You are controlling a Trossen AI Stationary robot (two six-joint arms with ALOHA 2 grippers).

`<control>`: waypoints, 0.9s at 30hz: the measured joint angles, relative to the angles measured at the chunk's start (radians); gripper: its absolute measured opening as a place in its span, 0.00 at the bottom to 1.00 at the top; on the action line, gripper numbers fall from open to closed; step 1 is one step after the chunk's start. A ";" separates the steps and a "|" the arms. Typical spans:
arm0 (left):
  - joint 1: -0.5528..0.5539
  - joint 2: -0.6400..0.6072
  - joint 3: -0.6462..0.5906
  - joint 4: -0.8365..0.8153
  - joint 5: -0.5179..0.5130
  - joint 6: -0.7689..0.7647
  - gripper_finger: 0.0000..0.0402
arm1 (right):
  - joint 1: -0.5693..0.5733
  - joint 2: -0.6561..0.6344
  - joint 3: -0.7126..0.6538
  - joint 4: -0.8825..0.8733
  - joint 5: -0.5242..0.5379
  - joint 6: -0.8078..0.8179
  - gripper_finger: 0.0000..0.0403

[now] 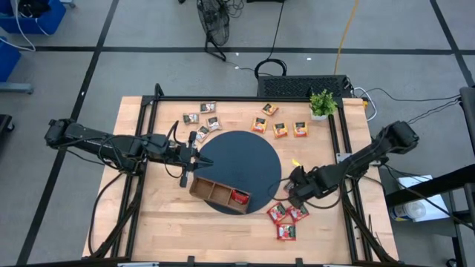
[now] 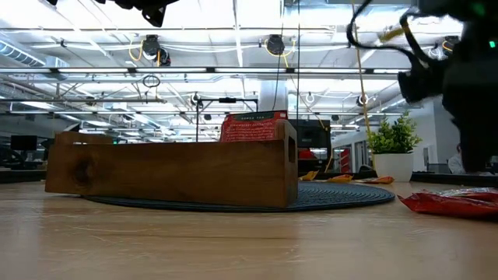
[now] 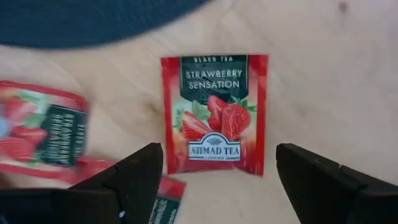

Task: Pick & Place Tea
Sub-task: Put the red tea bag into the right section of the wooden organizer

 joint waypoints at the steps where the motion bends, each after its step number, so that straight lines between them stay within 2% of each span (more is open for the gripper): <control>1: 0.000 0.000 0.000 0.000 0.000 0.000 0.09 | 0.000 0.000 -0.019 0.002 -0.012 -0.011 0.73; 9: 0.000 0.000 0.000 0.000 0.000 0.000 0.09 | -0.015 0.007 -0.108 0.061 -0.019 0.029 0.73; 14: 0.000 0.000 0.000 0.000 0.000 0.000 0.09 | -0.016 0.009 -0.109 0.129 -0.014 -0.003 0.73; 18: 0.000 0.000 0.000 0.000 0.000 0.000 0.09 | -0.015 0.010 -0.111 0.154 0.032 -0.029 0.73; 27: 0.000 0.000 0.000 0.000 0.000 0.000 0.09 | -0.016 0.009 -0.161 0.300 0.030 -0.087 0.73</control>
